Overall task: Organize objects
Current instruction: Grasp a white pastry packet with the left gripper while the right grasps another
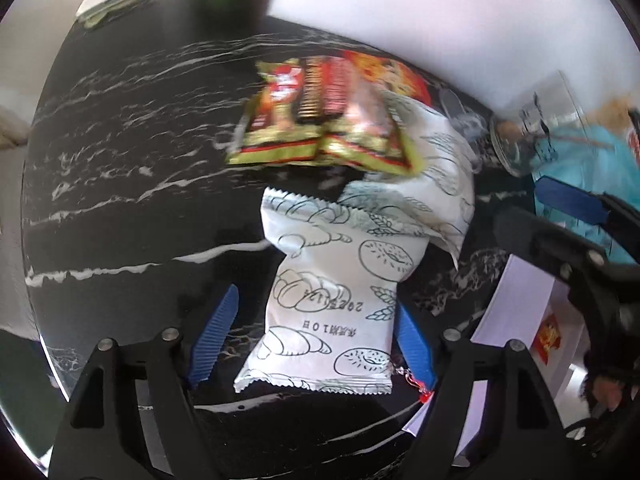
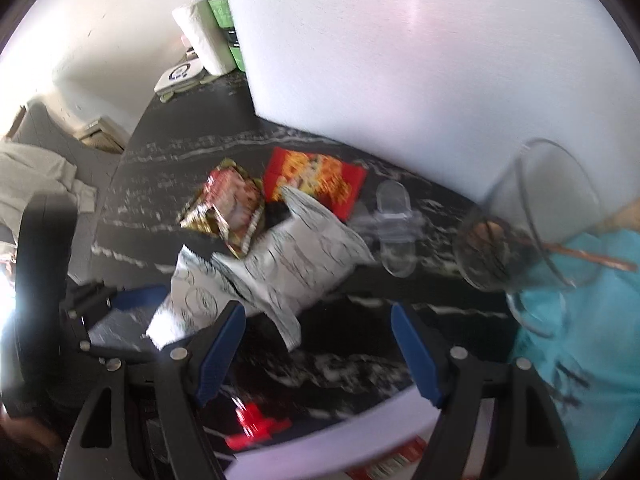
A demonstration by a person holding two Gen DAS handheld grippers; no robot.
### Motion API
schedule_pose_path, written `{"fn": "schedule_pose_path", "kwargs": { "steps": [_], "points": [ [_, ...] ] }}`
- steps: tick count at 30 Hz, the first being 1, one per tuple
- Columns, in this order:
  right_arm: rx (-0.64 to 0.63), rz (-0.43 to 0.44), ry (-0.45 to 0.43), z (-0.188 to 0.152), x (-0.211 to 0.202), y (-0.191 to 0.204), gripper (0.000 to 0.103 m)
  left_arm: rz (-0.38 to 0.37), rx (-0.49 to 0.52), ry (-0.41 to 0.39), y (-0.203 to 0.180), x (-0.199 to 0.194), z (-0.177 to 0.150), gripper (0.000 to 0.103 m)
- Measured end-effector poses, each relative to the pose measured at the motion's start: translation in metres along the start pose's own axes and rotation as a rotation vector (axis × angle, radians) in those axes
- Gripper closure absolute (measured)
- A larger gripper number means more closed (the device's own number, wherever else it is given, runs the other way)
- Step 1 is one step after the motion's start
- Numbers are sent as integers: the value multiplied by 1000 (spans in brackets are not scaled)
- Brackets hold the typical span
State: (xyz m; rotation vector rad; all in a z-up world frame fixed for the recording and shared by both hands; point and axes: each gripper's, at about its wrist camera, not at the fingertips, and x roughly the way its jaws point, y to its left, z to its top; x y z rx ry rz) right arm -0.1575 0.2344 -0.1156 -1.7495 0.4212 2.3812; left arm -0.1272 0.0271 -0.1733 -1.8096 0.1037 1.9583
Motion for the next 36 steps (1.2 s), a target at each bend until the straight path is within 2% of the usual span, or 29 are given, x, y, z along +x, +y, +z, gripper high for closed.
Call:
{"fn": "schedule_pose_path", "kwargs": {
  "steps": [3, 6, 8, 10, 15, 20, 22, 26, 30, 33, 35, 36],
  "points": [
    [43, 10, 19, 9, 14, -1, 26, 4, -42, -15, 13, -2, 4, 27],
    [122, 13, 60, 18, 32, -6, 26, 51, -85, -40, 26, -5, 10, 27],
    [161, 51, 67, 20, 39, -9, 26, 78, -96, -52, 33, -6, 14, 27],
    [176, 53, 66, 22, 43, -10, 24, 102, -100, -63, 38, -7, 18, 27],
    [151, 67, 41, 28, 49, -6, 23, 139, -82, -69, 40, -7, 23, 26],
    [103, 72, 21, 32, 56, 1, 18, 159, -82, -73, 34, -6, 19, 26],
    [82, 79, 12, 34, 60, 4, 13, 169, -79, -78, 32, -6, 13, 26],
    [39, 110, 64, 33, 75, 10, 11, 215, -65, -65, 23, -2, 7, 26],
    [-78, 84, 44, 25, 72, 29, 23, 229, -84, -49, 35, -6, -4, 27],
    [-167, 53, 47, 12, 69, 39, 39, 242, -108, -42, 42, -10, -14, 30],
    [-201, 37, 37, 2, 65, 43, 53, 252, -127, -43, 47, -14, -22, 34],
    [-206, 28, 34, -1, 64, 44, 69, 255, -135, -45, 49, -15, -25, 36]
  ]
}}
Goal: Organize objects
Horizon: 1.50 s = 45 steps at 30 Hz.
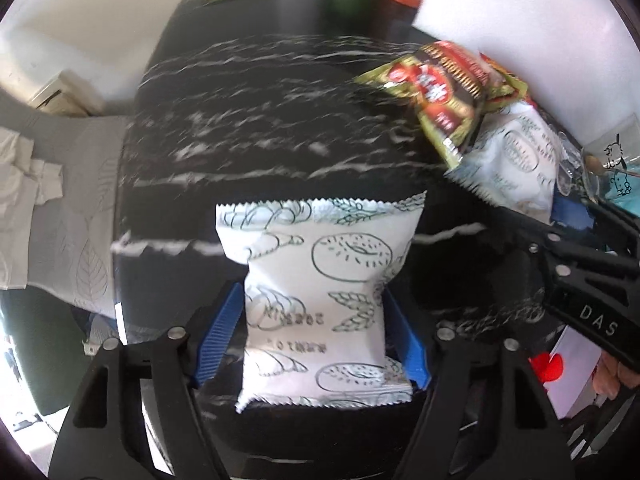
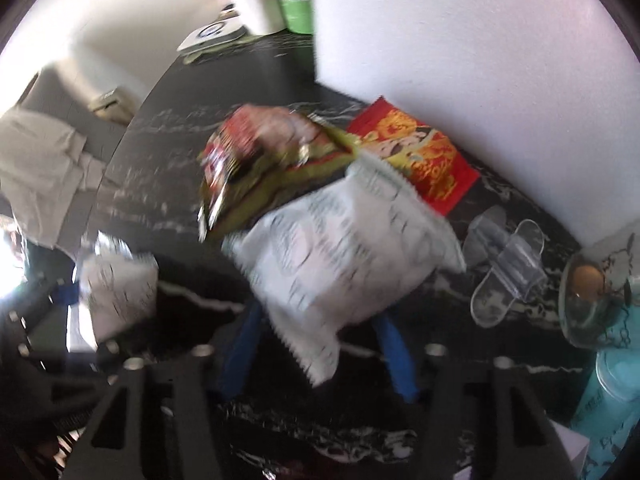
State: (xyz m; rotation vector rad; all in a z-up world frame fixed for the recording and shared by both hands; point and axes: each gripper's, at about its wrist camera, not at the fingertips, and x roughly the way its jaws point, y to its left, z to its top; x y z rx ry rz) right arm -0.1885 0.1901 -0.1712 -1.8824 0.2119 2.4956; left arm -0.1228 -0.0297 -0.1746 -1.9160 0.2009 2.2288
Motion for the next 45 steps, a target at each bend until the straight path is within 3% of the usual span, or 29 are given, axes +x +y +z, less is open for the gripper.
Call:
{"fn": "schedule_pose_path", "kwargs": {
  "steps": [1, 4, 6, 8, 12, 13, 14, 20, 24, 29, 37, 45],
  "points": [
    [1, -6, 1, -3, -1, 0, 80, 5, -14, -1, 4, -1, -4, 38],
    [55, 52, 17, -9, -5, -5, 80, 1, -55, 7, 15, -3, -10, 39],
    [136, 81, 21, -9, -9, -16, 68, -29, -93, 6, 23, -6, -14, 39],
    [213, 123, -1, -9, -15, -24, 39, -56, -126, 3, 31, -6, -14, 39],
    [268, 125, -61, 3, -27, -30, 30, -89, -147, -5, 37, -8, -13, 38],
    [270, 111, -69, 7, -27, -30, 29, -87, -140, -7, 37, -8, -12, 38],
    [276, 85, -75, 13, -26, -30, 29, -121, 88, 7, 37, -9, -12, 38],
    [356, 21, -62, 27, -13, -37, 27, -92, 119, -15, 35, -9, -1, 38],
    [335, -39, -50, 34, -2, -36, 26, -55, 149, -41, 37, -9, 8, 37],
    [219, -83, -63, 32, -2, -34, 40, -34, 245, -66, 34, -7, 16, 39],
    [145, -27, 2, -5, -19, -26, 43, -57, 295, -32, 27, -9, 10, 43],
    [22, 44, 76, -59, -35, 13, 44, -69, 280, 32, 55, -11, -31, 44]
  ]
}}
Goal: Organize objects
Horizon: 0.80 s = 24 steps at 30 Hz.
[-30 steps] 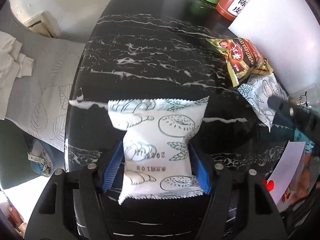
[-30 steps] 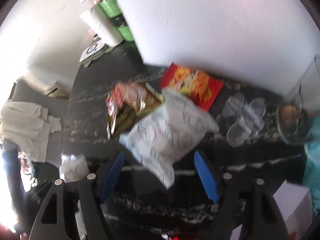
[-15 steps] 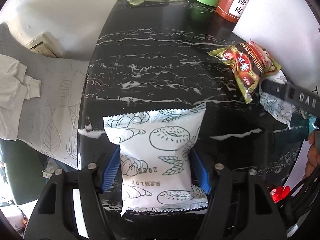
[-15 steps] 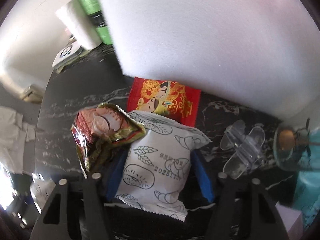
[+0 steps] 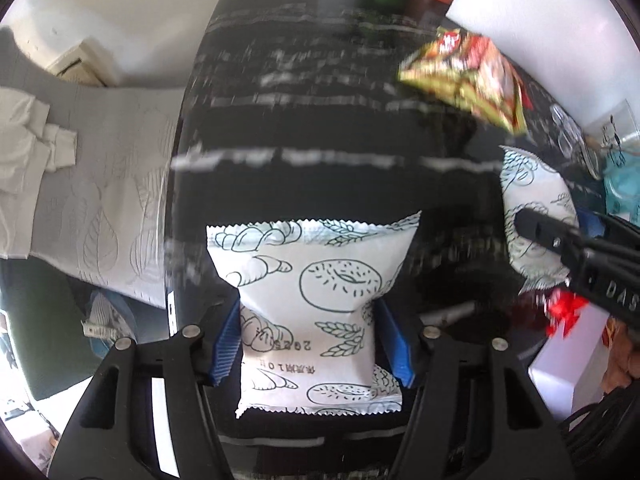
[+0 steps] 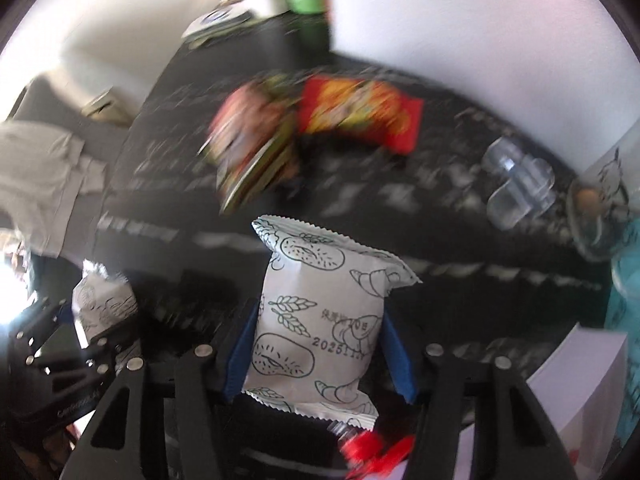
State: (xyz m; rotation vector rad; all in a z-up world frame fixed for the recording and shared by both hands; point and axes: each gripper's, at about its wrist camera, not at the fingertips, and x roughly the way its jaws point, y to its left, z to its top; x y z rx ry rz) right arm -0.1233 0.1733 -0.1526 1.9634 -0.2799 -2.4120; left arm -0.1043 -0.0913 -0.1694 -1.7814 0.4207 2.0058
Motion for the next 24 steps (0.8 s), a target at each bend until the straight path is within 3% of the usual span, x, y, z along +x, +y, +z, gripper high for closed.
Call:
{"fn": "schedule_pose_path", "kwargs": {
  "steps": [5, 11, 18, 24],
  "points": [
    [-107, 41, 37, -25, -3, 30, 45, -2, 7, 25, 13, 1, -24, 44],
    [-221, 27, 61, -47, -3, 55, 44, -5, 3, 35, 15, -4, -53, 44],
    [-253, 3, 91, -64, -3, 53, 41, 17, 22, 20, 10, -9, -66, 43],
    [-273, -15, 105, -72, -11, 45, 35, 33, 51, -3, 6, -8, -63, 33]
  ]
}}
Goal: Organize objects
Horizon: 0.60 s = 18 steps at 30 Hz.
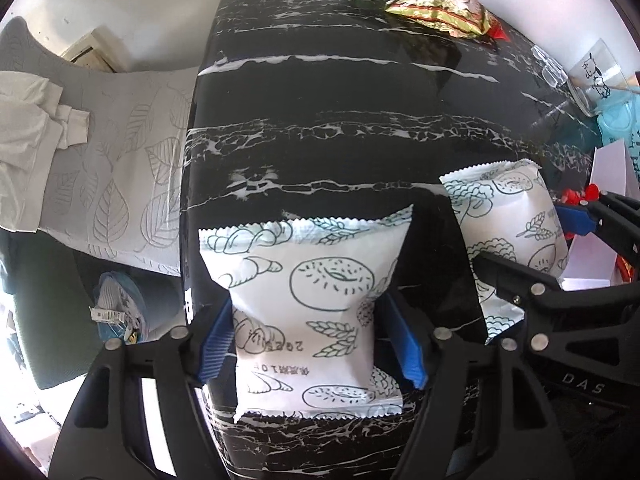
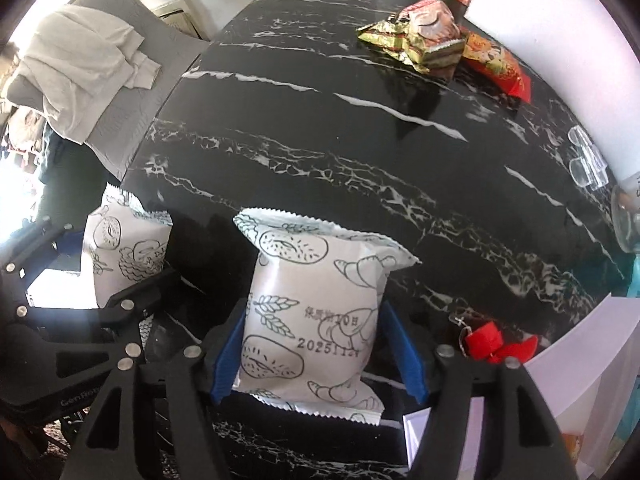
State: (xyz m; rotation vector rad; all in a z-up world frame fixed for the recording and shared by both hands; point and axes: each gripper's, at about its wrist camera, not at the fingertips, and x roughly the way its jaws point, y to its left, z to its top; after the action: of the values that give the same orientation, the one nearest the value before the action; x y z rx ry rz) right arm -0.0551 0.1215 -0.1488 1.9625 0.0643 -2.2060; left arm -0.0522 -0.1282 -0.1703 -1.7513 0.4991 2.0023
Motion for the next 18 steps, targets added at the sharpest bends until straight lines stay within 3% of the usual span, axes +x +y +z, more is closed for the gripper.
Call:
{"fn": "schedule_pose_path", "kwargs": {
  "steps": [2, 4, 6, 7, 8, 13, 18],
  "points": [
    [0, 0, -2, -3, -5, -6, 35, -1, -5, -7, 4, 2, 0, 25],
    [-7, -8, 1, -2, -7, -6, 35, -5, -11, -9, 4, 0, -1, 24],
    [-21, -12, 6, -5, -13, -9, 39, 0, -2, -7, 10, 4, 2, 30],
    [-30, 6, 6, -5, -19, -10, 44, -3, 4, -12, 9, 1, 2, 45],
    [-34, 20, 10, -7, -22, -13, 46, -2, 15, -7, 7, -1, 2, 47],
    [-72, 61, 9, -7, -44, -19, 48, -62, -26, 58, 15, -1, 4, 51],
    [-85, 80, -19, -14, -76, -34, 48, -42, -53, 39, 24, -16, 4, 52]
  ]
}}
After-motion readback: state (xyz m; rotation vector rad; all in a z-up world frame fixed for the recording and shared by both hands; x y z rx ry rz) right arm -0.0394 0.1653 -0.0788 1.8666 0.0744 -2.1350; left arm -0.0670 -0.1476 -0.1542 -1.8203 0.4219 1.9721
